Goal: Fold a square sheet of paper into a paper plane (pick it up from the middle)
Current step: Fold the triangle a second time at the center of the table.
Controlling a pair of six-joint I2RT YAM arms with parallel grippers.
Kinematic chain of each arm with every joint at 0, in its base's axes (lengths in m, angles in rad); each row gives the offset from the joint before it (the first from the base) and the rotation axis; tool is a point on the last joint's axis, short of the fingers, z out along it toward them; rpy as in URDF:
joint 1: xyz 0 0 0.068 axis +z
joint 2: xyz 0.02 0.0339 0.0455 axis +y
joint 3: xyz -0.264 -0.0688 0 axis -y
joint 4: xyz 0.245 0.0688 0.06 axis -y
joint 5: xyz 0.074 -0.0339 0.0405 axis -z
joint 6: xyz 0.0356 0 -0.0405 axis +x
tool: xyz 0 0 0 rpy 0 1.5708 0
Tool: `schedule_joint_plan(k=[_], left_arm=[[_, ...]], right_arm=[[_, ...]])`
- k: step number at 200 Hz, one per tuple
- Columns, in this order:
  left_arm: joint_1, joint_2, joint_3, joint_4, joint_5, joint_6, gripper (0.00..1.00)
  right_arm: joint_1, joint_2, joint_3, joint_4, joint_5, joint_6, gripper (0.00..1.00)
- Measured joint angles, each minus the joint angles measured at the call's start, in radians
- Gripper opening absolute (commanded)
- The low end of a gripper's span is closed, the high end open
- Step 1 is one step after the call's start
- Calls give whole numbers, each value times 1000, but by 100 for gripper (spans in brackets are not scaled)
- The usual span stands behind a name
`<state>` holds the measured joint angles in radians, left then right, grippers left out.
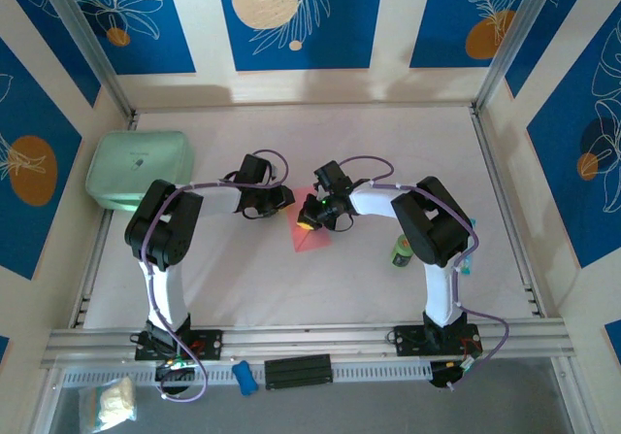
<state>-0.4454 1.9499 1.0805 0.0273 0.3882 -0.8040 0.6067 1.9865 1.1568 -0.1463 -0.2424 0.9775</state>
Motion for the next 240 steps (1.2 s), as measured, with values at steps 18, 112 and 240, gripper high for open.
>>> schedule_joint_plan(k=[18,112,240], left_arm=[[0,0,0,0,0,0,24],[51,-161,-14,-72,-83,-39,35],[18,-342,-213,-66,-121,-147,24]], right_arm=[[0,0,2,-4,2,0,0],[0,23,39,-13,-10,10,27],[0,22,48,-7,-26,13,31]])
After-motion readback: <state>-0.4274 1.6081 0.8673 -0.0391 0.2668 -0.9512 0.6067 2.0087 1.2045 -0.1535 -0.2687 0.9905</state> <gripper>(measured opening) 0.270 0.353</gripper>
